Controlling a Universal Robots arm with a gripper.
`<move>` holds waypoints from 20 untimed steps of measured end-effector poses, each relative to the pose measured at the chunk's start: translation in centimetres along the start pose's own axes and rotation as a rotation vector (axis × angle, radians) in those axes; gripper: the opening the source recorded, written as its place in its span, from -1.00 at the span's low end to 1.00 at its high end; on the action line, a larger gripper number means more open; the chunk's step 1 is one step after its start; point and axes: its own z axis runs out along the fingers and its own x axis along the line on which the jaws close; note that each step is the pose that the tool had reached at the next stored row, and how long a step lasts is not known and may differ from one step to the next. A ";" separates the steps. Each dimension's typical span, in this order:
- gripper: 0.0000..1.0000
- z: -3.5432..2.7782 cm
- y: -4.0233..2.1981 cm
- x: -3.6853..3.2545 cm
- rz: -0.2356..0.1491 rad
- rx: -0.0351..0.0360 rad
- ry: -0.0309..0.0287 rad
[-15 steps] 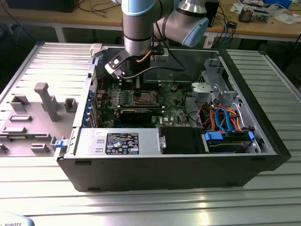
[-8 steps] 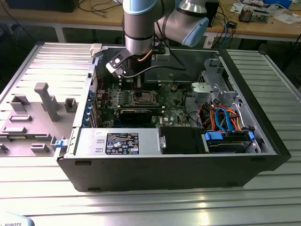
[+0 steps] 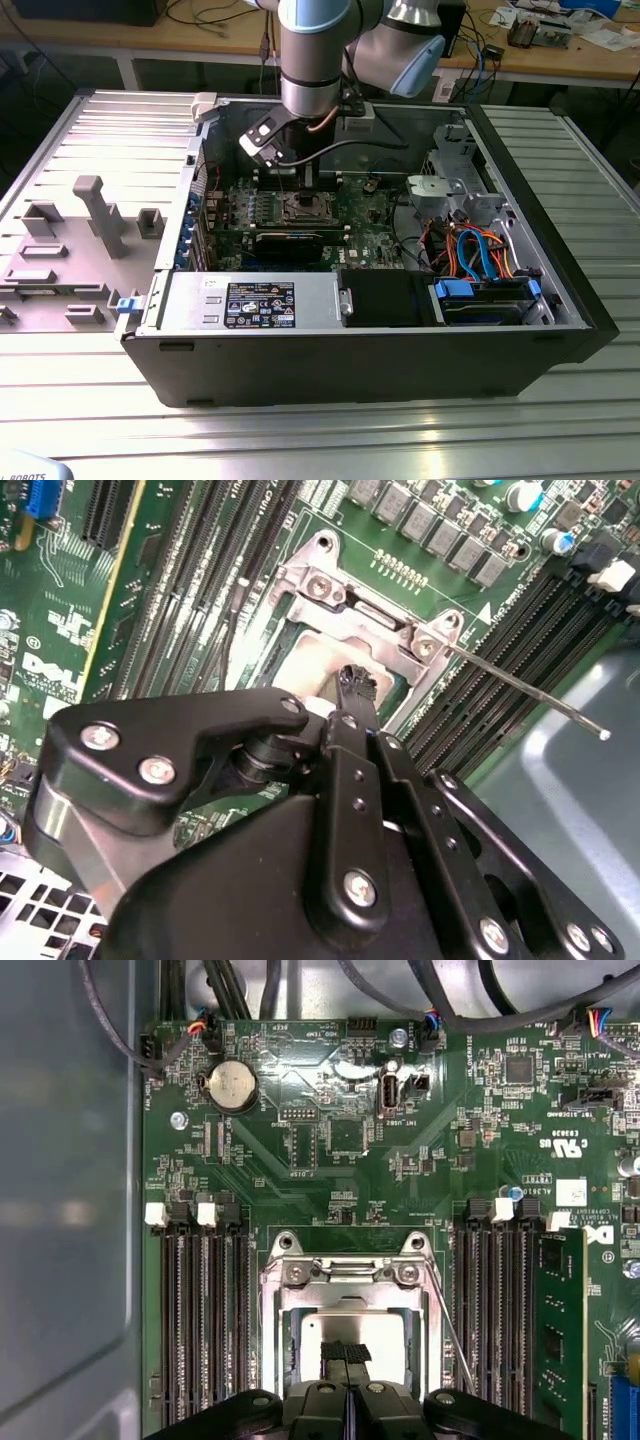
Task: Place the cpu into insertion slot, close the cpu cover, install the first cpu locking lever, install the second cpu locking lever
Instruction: 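Close the cpu cover, then install the first cpu locking lever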
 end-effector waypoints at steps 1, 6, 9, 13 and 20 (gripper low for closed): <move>-0.79 0.00 0.03 -0.06 0.000 0.0006 -0.0001; -0.79 0.00 0.06 -0.14 0.000 0.0014 0.0000; -0.79 0.00 0.06 -0.14 0.000 0.0017 -0.0001; -0.79 -0.01 0.06 -0.15 0.000 0.0016 0.0001; -0.79 -0.46 0.07 -0.14 0.000 0.0017 -0.0001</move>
